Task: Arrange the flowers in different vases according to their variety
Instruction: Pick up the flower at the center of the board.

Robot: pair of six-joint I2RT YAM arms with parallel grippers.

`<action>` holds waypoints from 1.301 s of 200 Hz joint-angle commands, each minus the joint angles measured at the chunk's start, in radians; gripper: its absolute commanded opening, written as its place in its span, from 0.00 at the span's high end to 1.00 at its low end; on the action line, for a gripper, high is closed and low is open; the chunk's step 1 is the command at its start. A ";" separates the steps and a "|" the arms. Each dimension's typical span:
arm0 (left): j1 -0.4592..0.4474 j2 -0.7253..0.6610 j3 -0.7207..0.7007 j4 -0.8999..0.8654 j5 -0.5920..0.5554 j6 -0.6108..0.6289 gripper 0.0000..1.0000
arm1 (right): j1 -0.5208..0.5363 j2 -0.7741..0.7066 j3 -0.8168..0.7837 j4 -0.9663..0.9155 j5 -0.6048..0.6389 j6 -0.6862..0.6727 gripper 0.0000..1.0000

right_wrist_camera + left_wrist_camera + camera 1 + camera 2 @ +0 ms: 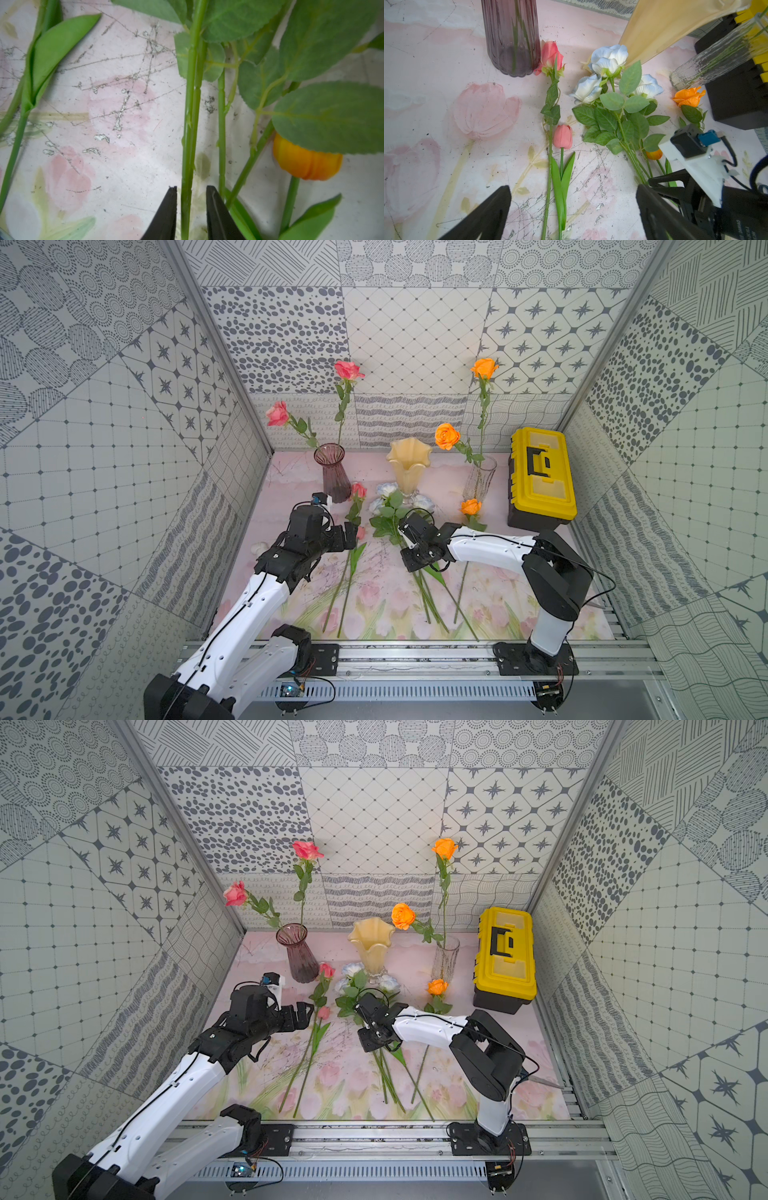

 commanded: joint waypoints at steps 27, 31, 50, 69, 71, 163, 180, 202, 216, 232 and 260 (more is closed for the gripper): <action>-0.002 0.007 0.002 0.005 0.015 -0.005 0.01 | -0.001 0.017 0.027 0.034 -0.020 -0.003 0.82; -0.003 0.008 0.002 0.006 0.016 -0.005 0.01 | 0.000 0.019 0.027 0.032 -0.022 -0.003 0.83; -0.002 0.007 0.002 0.006 0.016 -0.005 0.01 | -0.001 0.024 0.027 0.033 -0.027 -0.003 0.86; -0.002 0.007 0.002 0.007 0.016 -0.005 0.01 | 0.000 0.024 0.025 0.036 -0.030 -0.001 0.89; -0.002 0.007 0.002 0.006 0.015 -0.005 0.01 | 0.000 0.024 0.025 0.037 -0.031 0.001 0.90; -0.003 0.006 0.001 0.007 0.016 -0.008 0.01 | -0.001 -0.087 0.005 0.040 0.002 0.017 1.00; -0.002 0.005 0.001 0.007 0.016 -0.009 0.01 | 0.000 -0.126 0.000 0.040 0.007 0.020 1.00; -0.002 0.003 0.002 0.006 0.020 -0.011 0.01 | -0.001 -0.174 -0.002 0.040 0.012 0.023 1.00; -0.002 0.003 0.002 0.005 0.019 -0.011 0.01 | 0.000 -0.204 -0.002 0.040 0.015 0.025 1.00; -0.003 0.002 0.000 0.006 0.021 -0.012 0.01 | 0.001 -0.239 0.003 0.038 0.021 0.024 1.00; -0.003 0.005 -0.001 0.004 0.030 -0.014 0.01 | 0.006 -0.309 0.023 0.047 0.045 -0.002 1.00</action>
